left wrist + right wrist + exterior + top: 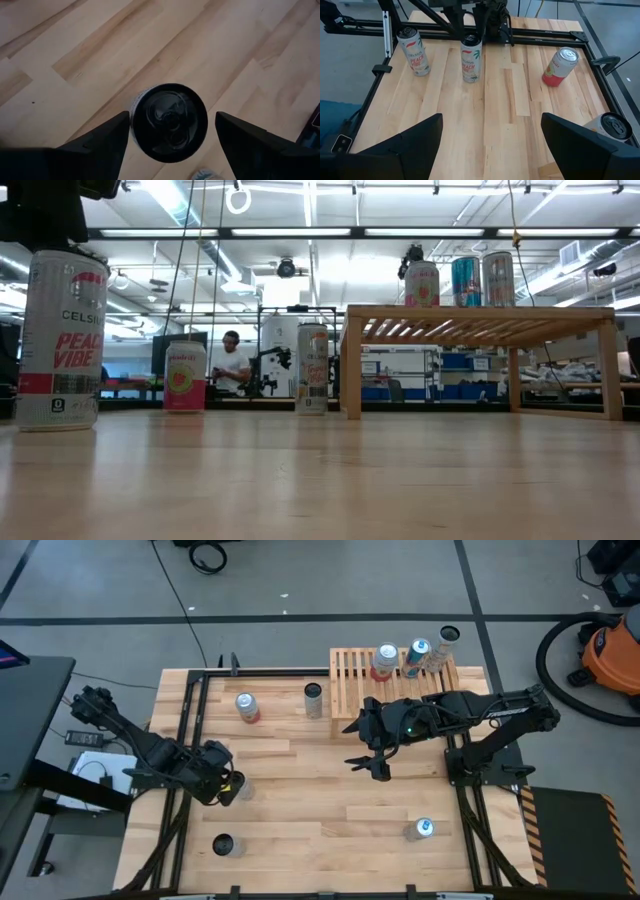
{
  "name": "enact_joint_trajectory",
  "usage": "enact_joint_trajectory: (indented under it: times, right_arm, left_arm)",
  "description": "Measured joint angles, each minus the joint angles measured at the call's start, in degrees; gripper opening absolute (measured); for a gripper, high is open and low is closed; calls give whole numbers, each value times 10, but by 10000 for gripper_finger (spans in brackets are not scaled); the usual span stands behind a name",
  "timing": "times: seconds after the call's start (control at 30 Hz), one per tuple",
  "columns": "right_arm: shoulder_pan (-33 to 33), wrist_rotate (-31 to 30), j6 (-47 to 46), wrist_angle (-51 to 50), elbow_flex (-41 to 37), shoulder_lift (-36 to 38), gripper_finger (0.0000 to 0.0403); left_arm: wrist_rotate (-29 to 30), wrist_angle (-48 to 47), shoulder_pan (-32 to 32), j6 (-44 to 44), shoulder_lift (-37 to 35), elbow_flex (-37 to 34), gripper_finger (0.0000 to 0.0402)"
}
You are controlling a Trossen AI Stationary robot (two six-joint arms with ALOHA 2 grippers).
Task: Place canned beverage on shelf
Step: Put the top white-pink soda can on the shelf
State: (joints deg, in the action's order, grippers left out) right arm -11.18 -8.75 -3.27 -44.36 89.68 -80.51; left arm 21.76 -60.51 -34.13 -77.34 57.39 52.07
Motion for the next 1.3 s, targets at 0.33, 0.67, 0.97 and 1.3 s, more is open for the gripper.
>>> enact_joint_trajectory:
  times: [0.33, 0.67, 0.97, 1.3]
  right_arm:
    - [0, 0, 0, -6, 0, 0, 348]
    - [0, 0, -2, -8, 0, 0, 348]
    - [0, 0, -2, -8, 0, 0, 348]
    - [0, -1, -2, -8, 0, 0, 348]
  left_arm:
    - [0, 3, 0, 1, 4, 0, 294]
    - [-7, 6, 6, 16, 27, 0, 294]
    - [-10, 5, 10, 17, 28, 0, 295]
    - [-5, 3, 10, 17, 59, 1, 295]
